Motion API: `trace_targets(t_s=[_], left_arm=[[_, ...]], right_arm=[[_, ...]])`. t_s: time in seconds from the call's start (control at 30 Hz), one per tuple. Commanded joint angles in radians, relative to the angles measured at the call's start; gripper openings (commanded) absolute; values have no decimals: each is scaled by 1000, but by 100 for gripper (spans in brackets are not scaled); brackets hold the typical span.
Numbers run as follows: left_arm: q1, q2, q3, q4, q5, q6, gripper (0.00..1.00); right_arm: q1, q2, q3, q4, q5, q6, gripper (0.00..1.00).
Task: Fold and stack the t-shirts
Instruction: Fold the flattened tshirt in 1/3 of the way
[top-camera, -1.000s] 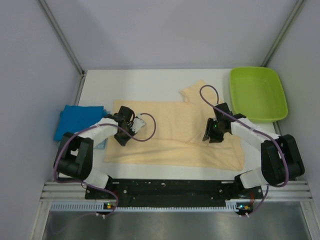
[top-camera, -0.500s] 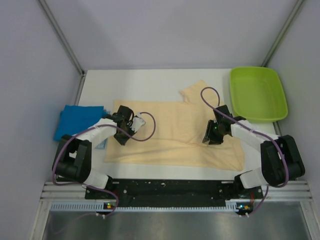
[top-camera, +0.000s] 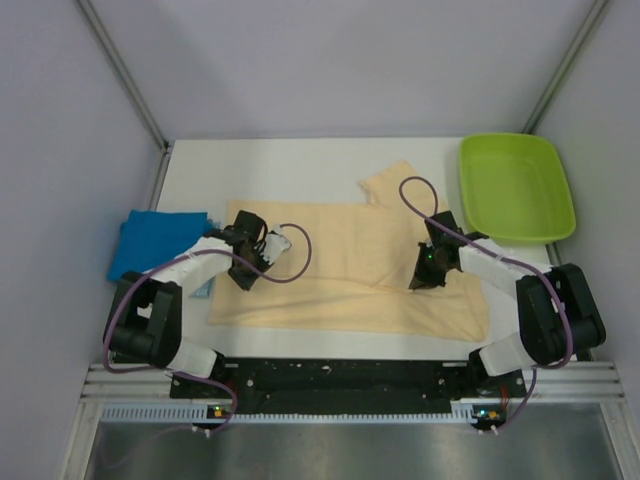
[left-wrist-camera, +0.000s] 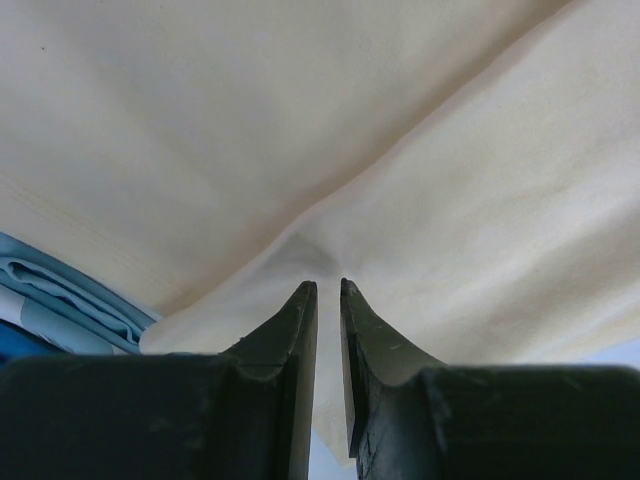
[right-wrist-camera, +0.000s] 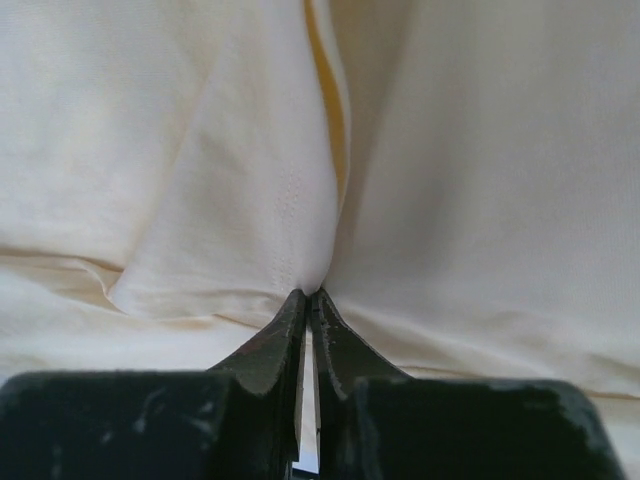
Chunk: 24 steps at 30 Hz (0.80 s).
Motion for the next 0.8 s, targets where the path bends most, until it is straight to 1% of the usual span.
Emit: trace_targets(t_s=[0.0, 0.2, 0.37, 0.43, 0.57, 0.6, 0.7, 0.77], left_arm=[[4, -33, -4, 1, 17, 10, 20], [4, -29, -1, 0, 16, 13, 20], [4, -21, 2, 1, 3, 12, 20], [4, -17, 5, 0, 3, 10, 20], [4, -10, 13, -3, 2, 7, 20], [4, -10, 14, -3, -30, 7, 20], [7, -10, 10, -3, -38, 7, 21], [10, -7, 8, -3, -43, 5, 21]], right_arm=[[12, -29, 12, 23, 4, -1, 0], [10, -40, 41, -14, 6, -26, 0], [27, -61, 159, -97, 58, -76, 0], [47, -50, 203, -106, 56, -90, 0], [70, 35, 288, -103, 35, -118, 0], [75, 60, 314, -101, 33, -125, 0], [85, 132, 400, -85, 27, -158, 0], [89, 205, 455, -85, 9, -174, 0]])
